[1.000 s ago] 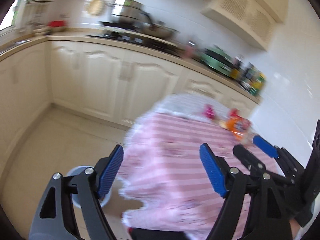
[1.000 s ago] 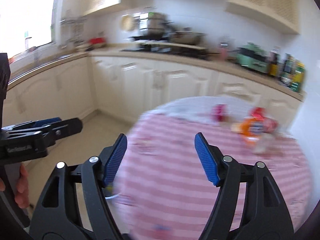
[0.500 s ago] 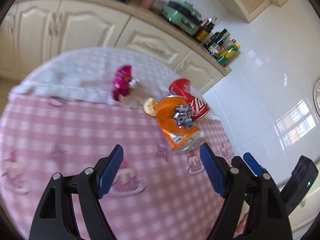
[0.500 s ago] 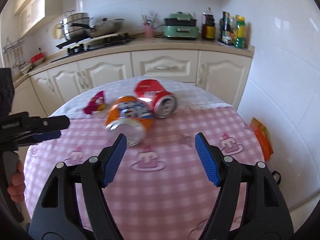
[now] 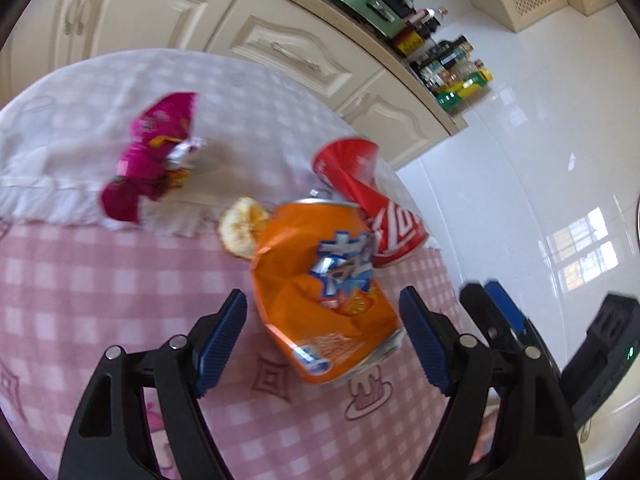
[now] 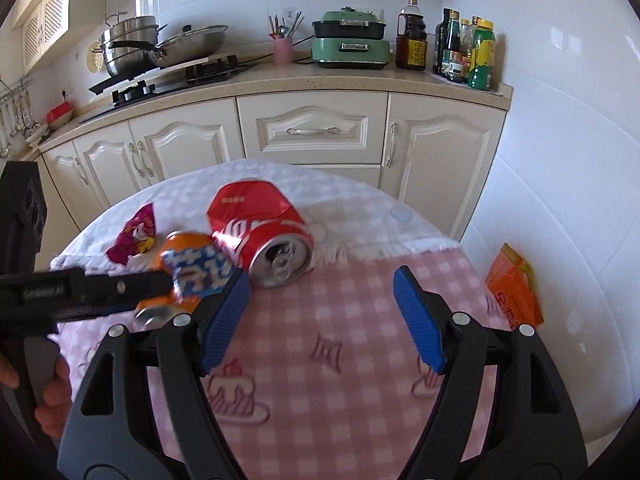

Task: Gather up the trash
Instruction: 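Reach the left gripper to the orange can while the right gripper approaches the red Coca-Cola can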

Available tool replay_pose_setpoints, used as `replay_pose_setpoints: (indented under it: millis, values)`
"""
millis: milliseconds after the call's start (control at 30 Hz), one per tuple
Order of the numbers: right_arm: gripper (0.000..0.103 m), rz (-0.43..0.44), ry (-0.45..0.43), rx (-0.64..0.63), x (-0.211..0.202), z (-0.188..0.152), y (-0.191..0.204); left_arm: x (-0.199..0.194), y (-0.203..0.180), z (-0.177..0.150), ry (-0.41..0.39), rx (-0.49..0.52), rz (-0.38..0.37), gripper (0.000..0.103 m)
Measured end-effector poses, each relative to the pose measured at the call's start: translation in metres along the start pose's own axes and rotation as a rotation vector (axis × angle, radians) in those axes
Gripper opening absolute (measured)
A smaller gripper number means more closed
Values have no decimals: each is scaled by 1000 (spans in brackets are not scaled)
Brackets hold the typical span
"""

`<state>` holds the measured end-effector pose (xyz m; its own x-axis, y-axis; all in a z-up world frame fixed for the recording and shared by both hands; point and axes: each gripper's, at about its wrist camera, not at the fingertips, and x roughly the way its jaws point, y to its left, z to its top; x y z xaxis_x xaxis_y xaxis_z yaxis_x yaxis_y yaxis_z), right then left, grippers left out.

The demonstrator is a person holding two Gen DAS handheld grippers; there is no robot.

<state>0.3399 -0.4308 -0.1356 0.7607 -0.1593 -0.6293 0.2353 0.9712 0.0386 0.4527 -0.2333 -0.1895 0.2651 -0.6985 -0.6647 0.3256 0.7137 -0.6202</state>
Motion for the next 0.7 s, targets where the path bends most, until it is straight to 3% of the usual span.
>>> replay_pose_setpoints:
  millis: [67,100,133,300,500,533,600,700]
  values:
    - [74,4,6,3,4,3,-1,3,-3,-1,3,13,19,54]
    - [73,2,8,0,6,5,-2,4,-3,-1,10,15,21,26]
    - [73,2,7,-2,6,5,-1,5,-2,-1,11,11,-8,22]
    - [73,-4,4,-38,11,12,6,-16,-12,-5,-43,70,-9,12]
    - [73,-2,2,-175,20,24,35,-80,-38,-15,-271,258,255,8]
    - [74,-6,4,-222,24,25,46,-89,-40,-15,-306,281,308,0]
    - [74,-19,25,-307,32,24,65,-101,-41,-16,-346,314,384,0]
    - [74,-54,52,-391,45,20,85,-105,-35,-14,-327,326,414,0]
